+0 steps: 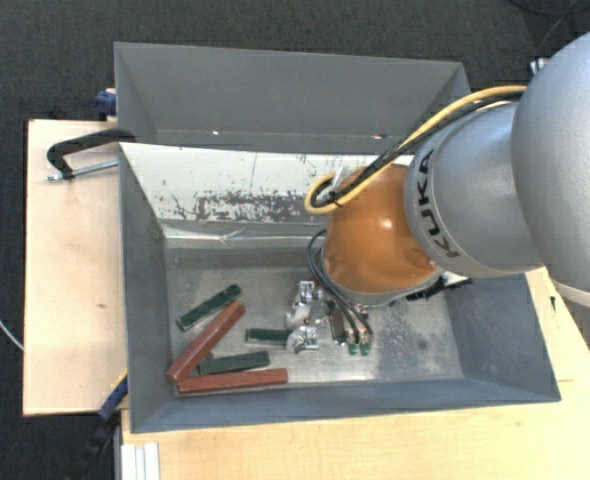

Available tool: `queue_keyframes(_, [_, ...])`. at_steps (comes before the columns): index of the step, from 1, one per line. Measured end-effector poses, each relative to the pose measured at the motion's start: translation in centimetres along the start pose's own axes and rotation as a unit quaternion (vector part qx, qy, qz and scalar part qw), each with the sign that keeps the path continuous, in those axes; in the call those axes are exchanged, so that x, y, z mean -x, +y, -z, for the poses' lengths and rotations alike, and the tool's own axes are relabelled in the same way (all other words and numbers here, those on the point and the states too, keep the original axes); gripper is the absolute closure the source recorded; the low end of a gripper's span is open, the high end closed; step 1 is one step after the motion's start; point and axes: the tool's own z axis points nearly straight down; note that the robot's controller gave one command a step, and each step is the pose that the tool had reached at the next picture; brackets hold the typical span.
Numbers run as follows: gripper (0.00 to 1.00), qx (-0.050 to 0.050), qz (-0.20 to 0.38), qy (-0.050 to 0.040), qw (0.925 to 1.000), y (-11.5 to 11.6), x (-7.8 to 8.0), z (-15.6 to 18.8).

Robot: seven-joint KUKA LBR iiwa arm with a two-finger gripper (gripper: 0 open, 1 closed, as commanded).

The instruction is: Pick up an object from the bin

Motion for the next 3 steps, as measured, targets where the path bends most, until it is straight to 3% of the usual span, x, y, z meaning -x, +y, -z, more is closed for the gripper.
queue_keyframes(1, [1.00, 0.000, 0.000, 0.0000, 1.0000, 0.0, 0.0, 0.0])
queue_keyframes(2, [1.00, 0.001, -0.005, -0.0050, 1.0000, 0.2, 0.9, 18.9])
queue_keyframes(3, [1.00, 0.000, -0.004, -0.0015, 1.0000, 0.1, 0.8, 18.6])
